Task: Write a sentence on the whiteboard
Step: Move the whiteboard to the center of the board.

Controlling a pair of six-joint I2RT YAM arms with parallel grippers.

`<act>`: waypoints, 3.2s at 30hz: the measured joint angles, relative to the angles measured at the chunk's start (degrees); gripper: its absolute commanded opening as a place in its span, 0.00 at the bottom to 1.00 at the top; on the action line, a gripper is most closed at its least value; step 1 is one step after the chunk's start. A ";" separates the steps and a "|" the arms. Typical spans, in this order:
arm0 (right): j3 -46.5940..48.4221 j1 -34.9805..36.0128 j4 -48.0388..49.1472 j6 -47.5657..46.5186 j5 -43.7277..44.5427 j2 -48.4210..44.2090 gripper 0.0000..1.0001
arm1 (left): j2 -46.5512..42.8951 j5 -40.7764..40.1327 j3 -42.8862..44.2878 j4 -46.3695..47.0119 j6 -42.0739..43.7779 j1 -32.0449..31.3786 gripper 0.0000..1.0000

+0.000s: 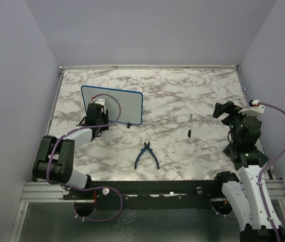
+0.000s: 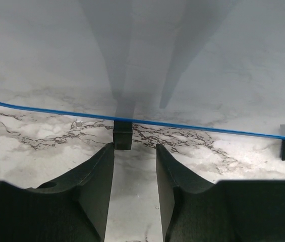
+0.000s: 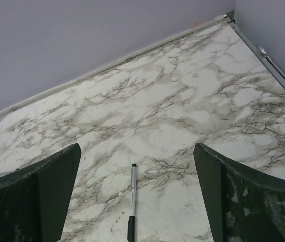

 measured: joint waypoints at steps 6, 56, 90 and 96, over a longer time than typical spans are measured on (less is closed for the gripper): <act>-0.04 0.00 0.02 0.00 -0.24 -0.04 0.98 | -0.02 -0.02 0.11 -0.04 1.25 -1.88 0.39; -0.11 0.00 0.00 0.00 -1.20 -0.28 0.98 | -5.60 -21.68 -3.13 1.27 -21.07 -12.28 0.39; -0.17 0.00 0.02 -0.02 -1.49 -0.31 0.98 | 3.98 -25.27 -2.40 7.41 -22.38 -12.35 0.31; -0.22 0.00 0.02 0.00 -1.53 -0.28 0.98 | 5.22 -26.40 -1.51 7.98 -21.97 -12.39 0.31</act>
